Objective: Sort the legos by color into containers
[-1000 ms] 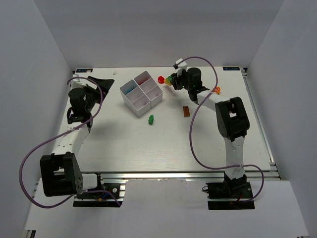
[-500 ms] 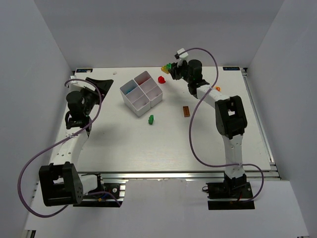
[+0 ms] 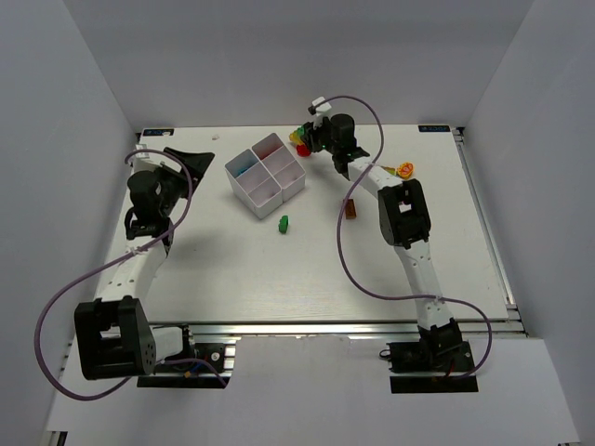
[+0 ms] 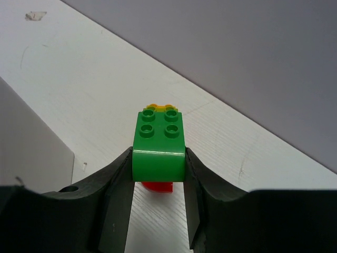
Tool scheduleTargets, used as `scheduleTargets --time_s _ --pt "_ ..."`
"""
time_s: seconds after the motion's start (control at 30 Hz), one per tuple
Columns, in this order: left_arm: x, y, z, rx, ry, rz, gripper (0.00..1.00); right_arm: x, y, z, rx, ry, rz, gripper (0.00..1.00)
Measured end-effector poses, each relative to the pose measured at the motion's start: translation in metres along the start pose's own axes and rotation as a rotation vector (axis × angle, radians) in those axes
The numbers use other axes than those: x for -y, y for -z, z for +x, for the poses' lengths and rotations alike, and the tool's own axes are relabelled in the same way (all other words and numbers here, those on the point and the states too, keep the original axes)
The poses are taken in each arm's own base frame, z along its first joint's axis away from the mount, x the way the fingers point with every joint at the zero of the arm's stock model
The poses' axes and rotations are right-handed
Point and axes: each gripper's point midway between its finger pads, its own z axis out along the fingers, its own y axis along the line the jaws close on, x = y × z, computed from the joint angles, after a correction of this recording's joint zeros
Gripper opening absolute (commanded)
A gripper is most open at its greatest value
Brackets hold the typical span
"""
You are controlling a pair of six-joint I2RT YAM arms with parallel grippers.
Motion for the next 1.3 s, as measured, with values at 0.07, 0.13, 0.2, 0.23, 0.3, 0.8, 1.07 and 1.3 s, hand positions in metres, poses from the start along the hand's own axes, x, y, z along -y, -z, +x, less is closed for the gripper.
scheduleTargets --time_s 0.07,0.13,0.2,0.23,0.3,0.8,1.07,1.3 --pt "-0.002 -0.001 0.001 -0.004 0.003 -0.006 0.98 -0.002 -0.001 0.006 -0.015 0.004 -0.004 0.0" --pt "-0.004 -0.002 0.002 -0.006 0.004 -0.01 0.98 -0.002 0.0 0.009 -0.026 0.01 -0.005 0.0" --pt "-0.006 -0.002 0.003 -0.008 0.006 -0.013 0.98 -0.002 0.0 0.012 -0.036 0.015 -0.006 0.0" --pt "-0.006 -0.003 0.003 -0.009 0.006 -0.014 0.98 -0.002 0.0 0.012 -0.038 0.018 -0.007 0.0" --pt "-0.006 -0.003 0.003 -0.009 0.006 -0.014 0.98 -0.002 0.001 0.014 -0.044 0.027 -0.008 0.0" --pt "-0.012 0.006 0.007 -0.005 0.008 -0.02 0.98 -0.008 0.042 0.028 -0.144 0.061 -0.024 0.0" --pt "0.001 0.016 0.002 0.019 -0.002 0.017 0.98 -0.013 0.097 0.02 -0.184 0.068 -0.021 0.0" --pt "0.011 0.03 0.0 0.041 -0.011 0.047 0.98 -0.012 0.145 0.013 -0.199 0.066 -0.002 0.0"
